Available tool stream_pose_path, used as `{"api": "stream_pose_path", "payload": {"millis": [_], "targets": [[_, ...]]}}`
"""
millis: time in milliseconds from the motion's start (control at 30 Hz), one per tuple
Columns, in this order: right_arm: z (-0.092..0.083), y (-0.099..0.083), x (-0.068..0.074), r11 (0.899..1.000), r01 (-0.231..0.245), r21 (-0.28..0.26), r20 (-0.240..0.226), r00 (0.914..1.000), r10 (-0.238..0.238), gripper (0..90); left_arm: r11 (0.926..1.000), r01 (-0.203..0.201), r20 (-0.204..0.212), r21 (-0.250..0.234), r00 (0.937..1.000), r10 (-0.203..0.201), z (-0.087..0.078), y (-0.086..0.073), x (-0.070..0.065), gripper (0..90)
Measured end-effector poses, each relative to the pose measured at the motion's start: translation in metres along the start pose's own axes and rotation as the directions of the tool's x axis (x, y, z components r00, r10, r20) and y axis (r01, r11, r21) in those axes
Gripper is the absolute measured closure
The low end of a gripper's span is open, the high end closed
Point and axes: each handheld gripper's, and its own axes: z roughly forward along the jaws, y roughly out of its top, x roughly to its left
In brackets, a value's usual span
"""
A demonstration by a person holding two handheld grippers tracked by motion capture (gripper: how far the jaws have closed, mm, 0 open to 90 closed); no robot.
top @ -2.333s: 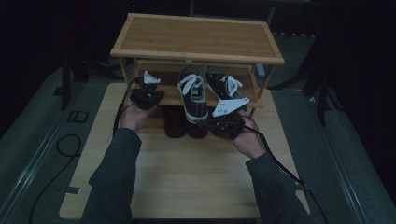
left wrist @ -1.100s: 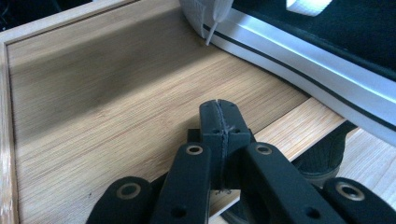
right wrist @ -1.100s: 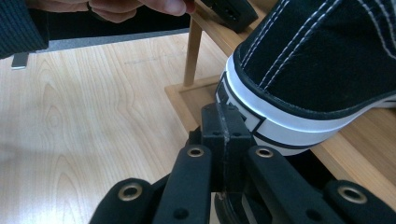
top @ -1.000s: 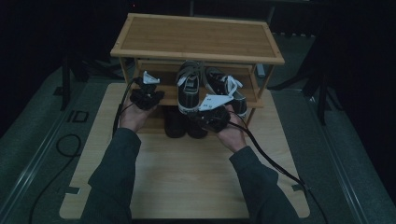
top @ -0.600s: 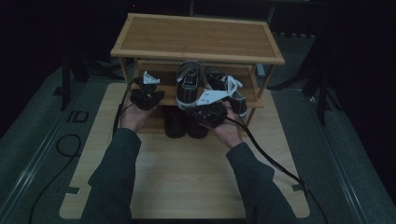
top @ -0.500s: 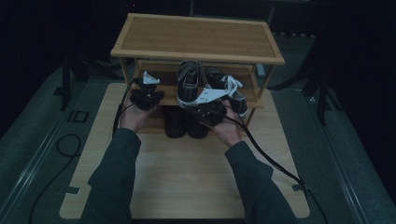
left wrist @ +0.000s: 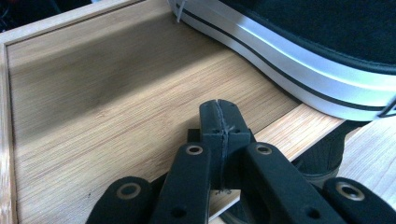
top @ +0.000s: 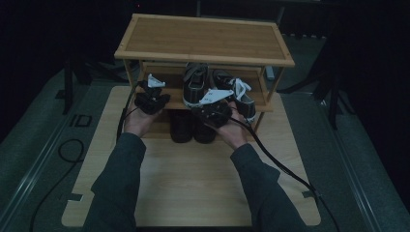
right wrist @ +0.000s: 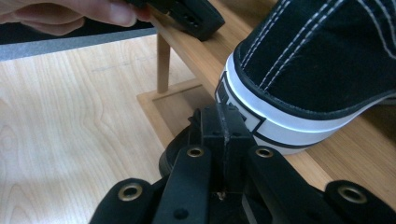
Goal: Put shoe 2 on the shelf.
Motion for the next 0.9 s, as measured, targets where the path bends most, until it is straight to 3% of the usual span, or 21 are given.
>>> {"api": "stream_pose_path", "payload": {"millis": [167, 367, 533, 633, 767, 900], "targets": [[-0.005, -0.002, 0.0, 1.0, -0.023, 0.006, -0.01, 0.9997, 0.023, 90.0, 1.0, -0.002, 0.003, 0.003, 1.0, 0.002, 0.0, 0.001, 0.0, 90.0], [-0.018, -0.01, 0.005, 1.0, 0.015, 0.028, -0.032, 0.9994, -0.014, 89.4, 1.0, 0.002, 0.003, 0.004, 1.0, -0.002, 0.0, 0.001, 0.0, 90.0], [-0.029, -0.017, 0.003, 0.999, 0.011, 0.033, -0.055, 0.9984, -0.009, 89.3, 1.0, -0.004, 0.001, 0.006, 1.0, 0.004, 0.0, 0.001, 0.0, 90.0], [-0.034, -0.021, 0.003, 0.999, 0.018, 0.049, -0.108, 0.9941, -0.013, 89.3, 0.9999, -0.005, -0.001, 0.011, 1.0, 0.005, 0.0, 0.002, 0.0, 90.0], [-0.045, -0.027, 0.002, 0.996, 0.039, 0.075, -0.113, 0.9932, -0.03, 89.3, 0.9999, -0.008, -0.001, 0.014, 1.0, 0.008, -0.001, 0.004, -0.002, 90.0], [-0.058, -0.033, -0.001, 0.997, 0.027, 0.07, -0.132, 0.991, -0.018, 89.3, 0.9998, -0.017, 0.01, 0.003, 0.9998, 0.017, 0.001, 0.005, -0.007, 90.0]]}}
